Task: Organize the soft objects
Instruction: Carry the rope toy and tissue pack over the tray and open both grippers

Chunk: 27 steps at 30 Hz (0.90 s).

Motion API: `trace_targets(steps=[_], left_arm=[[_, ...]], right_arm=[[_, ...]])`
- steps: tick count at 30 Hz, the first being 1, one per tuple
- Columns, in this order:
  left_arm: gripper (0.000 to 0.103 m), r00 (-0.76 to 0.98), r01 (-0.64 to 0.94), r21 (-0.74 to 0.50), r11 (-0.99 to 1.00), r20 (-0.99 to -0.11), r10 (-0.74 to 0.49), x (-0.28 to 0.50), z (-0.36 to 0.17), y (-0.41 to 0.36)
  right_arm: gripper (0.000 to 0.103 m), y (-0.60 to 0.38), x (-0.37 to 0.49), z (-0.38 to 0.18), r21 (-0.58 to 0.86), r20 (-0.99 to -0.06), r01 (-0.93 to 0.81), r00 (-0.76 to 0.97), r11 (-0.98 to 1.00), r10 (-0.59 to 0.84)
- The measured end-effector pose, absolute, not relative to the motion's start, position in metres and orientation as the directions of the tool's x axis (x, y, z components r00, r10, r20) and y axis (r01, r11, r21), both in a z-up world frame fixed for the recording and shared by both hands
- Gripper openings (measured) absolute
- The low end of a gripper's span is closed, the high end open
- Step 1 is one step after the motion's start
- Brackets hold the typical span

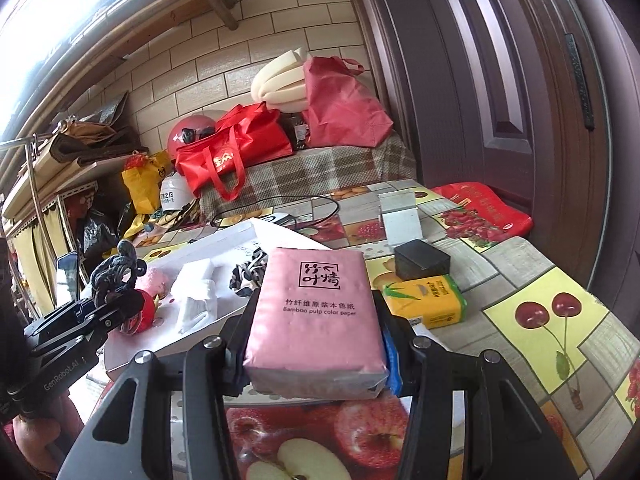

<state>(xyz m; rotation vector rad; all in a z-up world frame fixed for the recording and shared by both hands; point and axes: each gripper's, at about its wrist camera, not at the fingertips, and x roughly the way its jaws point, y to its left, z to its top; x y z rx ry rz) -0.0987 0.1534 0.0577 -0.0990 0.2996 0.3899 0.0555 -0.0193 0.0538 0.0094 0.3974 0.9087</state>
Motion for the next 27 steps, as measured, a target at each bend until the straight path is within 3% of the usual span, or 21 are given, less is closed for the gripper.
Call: trace_targets(steps=[8, 13, 27], left_arm=[[0.028, 0.838, -0.490, -0.108, 0.865, -0.331, 0.434, -0.121, 0.055, 0.203], [0.028, 0.787, -0.572, -0.084, 0.816, -0.337, 0.517, -0.117, 0.054, 0.230], [0.028, 0.733, -0.630, -0.102, 0.770, -0.407, 0.545, -0.076, 0.048, 0.275]], right_arm=[[0.050, 0.022, 0.036, 0.051, 0.122, -0.352, -0.825, 0.483, 0.551, 0.802], [0.050, 0.054, 0.028, 0.050, 0.093, -0.363, -0.858, 0.444, 0.506, 0.819], [0.050, 0.148, 0.030, 0.051, 0.029, -0.385, -0.869, 0.446, 0.494, 0.808]])
